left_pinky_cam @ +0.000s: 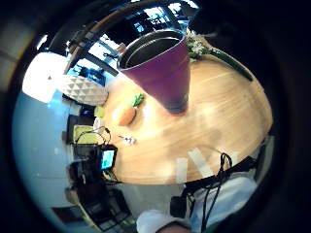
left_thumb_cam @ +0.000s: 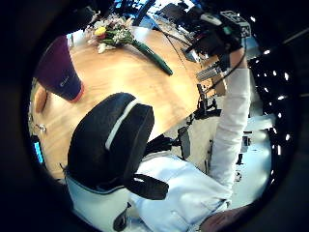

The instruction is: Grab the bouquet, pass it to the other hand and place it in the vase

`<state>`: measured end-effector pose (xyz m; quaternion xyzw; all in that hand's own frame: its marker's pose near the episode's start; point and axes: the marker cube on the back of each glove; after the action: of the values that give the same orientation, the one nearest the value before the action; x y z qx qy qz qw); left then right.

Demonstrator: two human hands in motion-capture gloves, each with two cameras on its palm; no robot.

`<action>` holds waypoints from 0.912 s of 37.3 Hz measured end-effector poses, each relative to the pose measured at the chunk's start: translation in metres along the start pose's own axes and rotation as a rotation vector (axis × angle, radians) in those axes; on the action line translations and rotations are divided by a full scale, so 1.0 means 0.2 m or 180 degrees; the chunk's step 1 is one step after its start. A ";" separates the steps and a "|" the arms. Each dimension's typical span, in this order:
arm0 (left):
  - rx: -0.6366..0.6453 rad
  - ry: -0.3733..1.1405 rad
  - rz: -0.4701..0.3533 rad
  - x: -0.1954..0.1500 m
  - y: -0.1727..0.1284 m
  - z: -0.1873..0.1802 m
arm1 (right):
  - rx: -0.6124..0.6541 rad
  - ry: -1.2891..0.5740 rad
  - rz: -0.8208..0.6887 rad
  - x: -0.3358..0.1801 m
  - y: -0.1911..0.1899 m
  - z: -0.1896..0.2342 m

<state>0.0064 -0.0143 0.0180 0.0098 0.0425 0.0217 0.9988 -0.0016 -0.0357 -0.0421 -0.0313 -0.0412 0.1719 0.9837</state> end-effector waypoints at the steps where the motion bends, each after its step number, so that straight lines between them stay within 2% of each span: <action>1: 0.0006 0.0012 -0.0002 0.00 0.00 -0.01 | -0.0079 0.0027 0.0088 0.02 -0.01 0.03; 6: 0.0047 0.0037 -0.0017 0.01 0.02 -0.01 | -0.0206 0.0142 0.0316 0.10 -0.09 0.19; 11: 0.0045 0.0067 -0.0039 -0.01 0.02 0.01 | -0.0697 0.0017 0.0417 0.15 -0.08 0.36; 16: 0.0026 0.0110 -0.0012 -0.01 0.01 0.03 | -0.0557 0.0044 0.0486 0.20 -0.15 0.50; 20: 0.0022 0.0093 -0.0038 -0.01 0.01 0.03 | -0.0755 0.0102 0.0514 0.22 -0.11 0.62; 28: -0.0031 0.0089 -0.0047 0.00 0.02 0.05 | -0.0852 0.0243 0.0465 0.24 -0.10 0.85; 34: -0.0084 0.0102 -0.0054 -0.01 0.03 0.04 | -0.1228 0.0137 0.0315 0.21 -0.03 1.02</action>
<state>0.0058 -0.0078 0.0269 -0.0040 0.0582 0.0140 0.9982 0.0214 -0.0180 0.1637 -0.2248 -0.0508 0.2084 0.9505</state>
